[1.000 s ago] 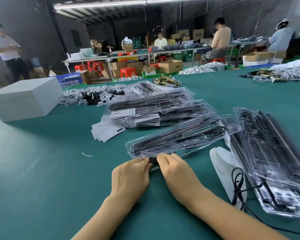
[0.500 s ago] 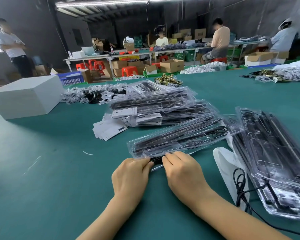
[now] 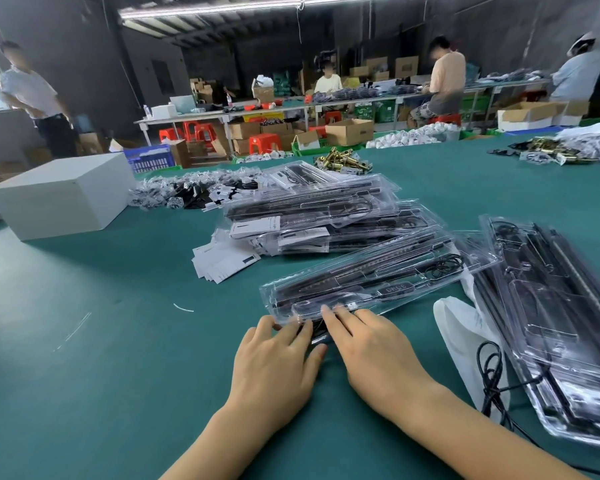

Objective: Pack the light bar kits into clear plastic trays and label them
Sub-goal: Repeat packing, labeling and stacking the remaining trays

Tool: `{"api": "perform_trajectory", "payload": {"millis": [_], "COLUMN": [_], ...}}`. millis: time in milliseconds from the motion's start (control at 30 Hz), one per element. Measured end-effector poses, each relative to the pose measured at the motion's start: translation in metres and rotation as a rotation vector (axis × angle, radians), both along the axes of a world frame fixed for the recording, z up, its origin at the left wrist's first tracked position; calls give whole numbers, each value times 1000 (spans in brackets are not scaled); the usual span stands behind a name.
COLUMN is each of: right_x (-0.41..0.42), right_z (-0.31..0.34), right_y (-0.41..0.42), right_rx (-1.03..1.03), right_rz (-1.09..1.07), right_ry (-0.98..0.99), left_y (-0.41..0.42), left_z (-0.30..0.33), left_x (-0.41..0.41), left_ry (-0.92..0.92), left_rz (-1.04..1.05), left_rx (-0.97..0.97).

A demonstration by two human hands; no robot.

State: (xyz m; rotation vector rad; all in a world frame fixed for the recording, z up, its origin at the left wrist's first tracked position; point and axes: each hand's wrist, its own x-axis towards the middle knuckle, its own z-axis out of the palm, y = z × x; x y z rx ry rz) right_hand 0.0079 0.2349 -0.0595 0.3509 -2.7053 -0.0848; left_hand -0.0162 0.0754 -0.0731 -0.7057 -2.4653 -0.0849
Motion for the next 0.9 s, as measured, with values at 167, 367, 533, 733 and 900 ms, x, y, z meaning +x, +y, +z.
{"api": "perform_trajectory", "payload": {"millis": [167, 367, 533, 733, 900], "right_x": [-1, -5, -9, -12, -12], "right_z": [1, -5, -6, -3, -2], "right_y": [-3, -3, -4, 0, 3], "right_rx": [11, -22, -42, 8, -21], "right_rz": [-56, -32, -16, 26, 56], "right_ry": [-92, -181, -191, -168, -170], "left_y": [-1, -21, -65, -85, -71], "left_z": [2, 13, 41, 22, 10], "left_x": [2, -8, -80, -147, -157], "left_ry": [-103, -344, -193, -353, -339], "left_rz": [-60, 121, 403, 495, 499], "left_rx": [53, 905, 787, 96, 72]}}
